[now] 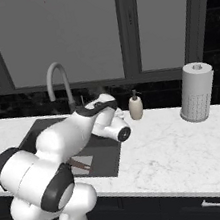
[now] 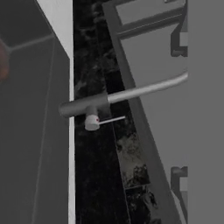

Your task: Pick the pan and sponge and place them into the sink. Then turn on the water.

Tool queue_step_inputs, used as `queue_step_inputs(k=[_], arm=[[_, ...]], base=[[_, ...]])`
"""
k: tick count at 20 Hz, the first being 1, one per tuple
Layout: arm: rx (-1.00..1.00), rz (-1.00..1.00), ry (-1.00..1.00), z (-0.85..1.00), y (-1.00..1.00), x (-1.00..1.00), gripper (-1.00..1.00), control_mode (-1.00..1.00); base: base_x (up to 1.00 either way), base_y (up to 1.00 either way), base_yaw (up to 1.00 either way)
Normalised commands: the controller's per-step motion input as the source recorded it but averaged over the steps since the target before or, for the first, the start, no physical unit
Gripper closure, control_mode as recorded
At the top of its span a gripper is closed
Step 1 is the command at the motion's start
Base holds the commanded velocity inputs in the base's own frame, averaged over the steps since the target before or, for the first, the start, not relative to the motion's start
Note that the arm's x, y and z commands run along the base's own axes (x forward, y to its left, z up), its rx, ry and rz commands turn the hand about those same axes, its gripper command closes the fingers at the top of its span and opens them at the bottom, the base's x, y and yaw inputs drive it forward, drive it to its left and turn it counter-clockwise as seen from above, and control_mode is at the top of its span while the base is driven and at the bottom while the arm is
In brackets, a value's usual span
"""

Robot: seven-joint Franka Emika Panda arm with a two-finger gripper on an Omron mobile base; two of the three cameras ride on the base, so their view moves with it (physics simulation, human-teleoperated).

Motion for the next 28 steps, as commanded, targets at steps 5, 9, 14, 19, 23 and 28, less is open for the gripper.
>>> queue_step_inputs(k=[5, 9, 14, 19, 23, 28], arm=[[0.06, 0.01, 0.19, -0.14, 0.21, 0.91, -1.00, -1.00], [0.00, 0.04, 0.10, -0.03, 0.13, 0.78, -1.00, -1.00], [0.00, 0.06, 0.03, -0.09, 0.12, 0.50, -1.00, -1.00], [0.00, 0.06, -0.09, -0.25, 0.31, 0.05, -1.00, -1.00], [-0.02, 0.12, -0.09, -0.31, 0.31, 0.00, -1.00, -1.00], [-0.02, 0.20, 0.00, -0.17, 0.16, 0.09, -1.00, -1.00]], base=[[0.00, 0.00, 0.00], [0.00, 0.00, 0.00], [0.00, 0.00, 0.00], [0.00, 0.00, 0.00], [0.00, 0.00, 0.00], [0.00, 0.00, 0.00]])
